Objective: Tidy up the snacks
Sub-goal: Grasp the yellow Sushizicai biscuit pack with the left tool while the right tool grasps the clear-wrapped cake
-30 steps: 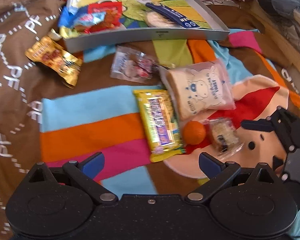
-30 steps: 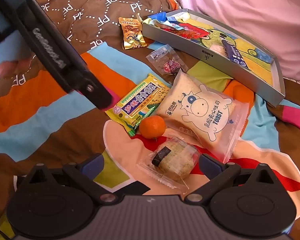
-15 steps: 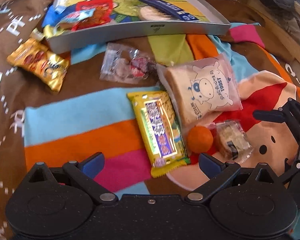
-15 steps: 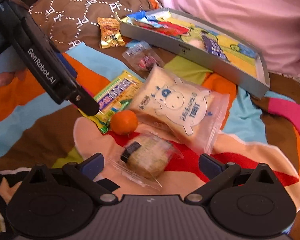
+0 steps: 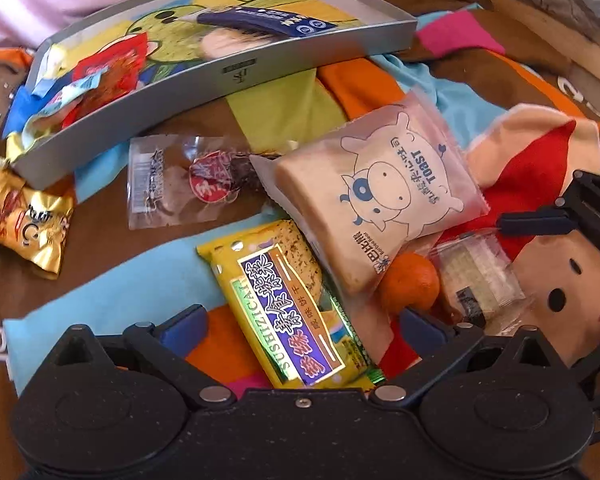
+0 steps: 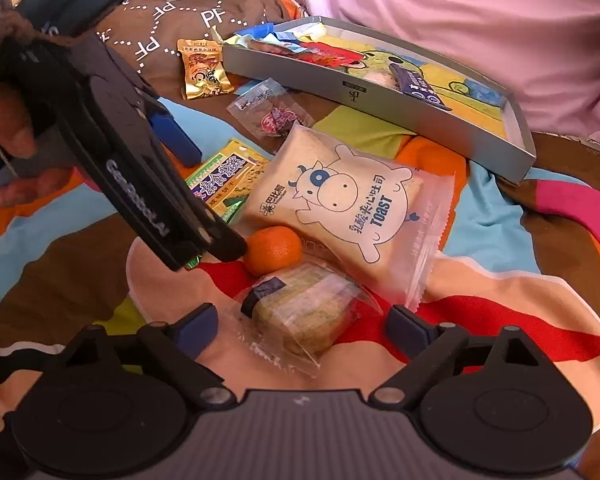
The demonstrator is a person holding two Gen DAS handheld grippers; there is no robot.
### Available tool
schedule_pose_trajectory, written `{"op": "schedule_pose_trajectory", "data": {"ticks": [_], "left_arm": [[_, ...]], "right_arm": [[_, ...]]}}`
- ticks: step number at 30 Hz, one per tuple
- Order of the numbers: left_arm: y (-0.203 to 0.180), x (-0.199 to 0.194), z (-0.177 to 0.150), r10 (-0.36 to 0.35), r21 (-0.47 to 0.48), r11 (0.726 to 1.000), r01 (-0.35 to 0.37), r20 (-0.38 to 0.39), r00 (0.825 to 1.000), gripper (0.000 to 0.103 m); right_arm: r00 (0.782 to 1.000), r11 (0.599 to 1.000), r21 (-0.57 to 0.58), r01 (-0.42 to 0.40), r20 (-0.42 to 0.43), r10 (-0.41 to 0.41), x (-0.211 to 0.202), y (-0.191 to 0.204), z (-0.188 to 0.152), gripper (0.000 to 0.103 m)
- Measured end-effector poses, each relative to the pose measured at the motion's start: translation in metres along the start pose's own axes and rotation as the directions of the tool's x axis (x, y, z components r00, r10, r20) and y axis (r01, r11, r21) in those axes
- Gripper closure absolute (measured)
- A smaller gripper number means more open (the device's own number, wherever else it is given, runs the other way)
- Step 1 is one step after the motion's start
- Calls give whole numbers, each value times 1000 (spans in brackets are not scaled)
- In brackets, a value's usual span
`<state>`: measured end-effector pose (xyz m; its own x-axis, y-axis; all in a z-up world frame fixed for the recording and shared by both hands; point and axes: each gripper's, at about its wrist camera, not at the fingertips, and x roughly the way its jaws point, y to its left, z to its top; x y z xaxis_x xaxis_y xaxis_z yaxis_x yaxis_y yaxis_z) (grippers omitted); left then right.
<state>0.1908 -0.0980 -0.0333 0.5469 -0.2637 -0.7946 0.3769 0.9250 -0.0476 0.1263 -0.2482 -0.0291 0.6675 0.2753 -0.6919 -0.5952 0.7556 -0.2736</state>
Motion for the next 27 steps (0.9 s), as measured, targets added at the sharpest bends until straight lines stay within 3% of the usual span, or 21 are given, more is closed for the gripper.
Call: {"op": "schedule_pose_trajectory", "data": {"ticks": [7,16,18,20,22,23,27], "left_arm": [[4,-2,-13,1,99,995,-4,34,999,8],[3,6,3,51,28,998,-51,17,999,12],[2,5,2,60,33,998,-61,21,998,17],[2,2,-1,53,54,997,-54,32,998,27],[3,-1,-4,41,79,996,-44,42,998,36],[4,-2,-6,29,91,995,-33,44,999,42],[7,-8,-12,13,96,995,-17,37,999,47]], "right_arm": [[1000,1000,13,-12,16,12,-1,-5,1,17],[999,999,0,-44,-7,44,15,-10,10,12],[999,999,-4,-53,0,53,17,-10,11,15],[998,998,-8,-68,3,68,17,-10,10,22],[997,997,-24,-79,10,79,14,-7,8,35],[997,996,-38,-81,13,82,12,-5,8,36],[996,994,-64,-85,22,86,8,2,6,39]]}}
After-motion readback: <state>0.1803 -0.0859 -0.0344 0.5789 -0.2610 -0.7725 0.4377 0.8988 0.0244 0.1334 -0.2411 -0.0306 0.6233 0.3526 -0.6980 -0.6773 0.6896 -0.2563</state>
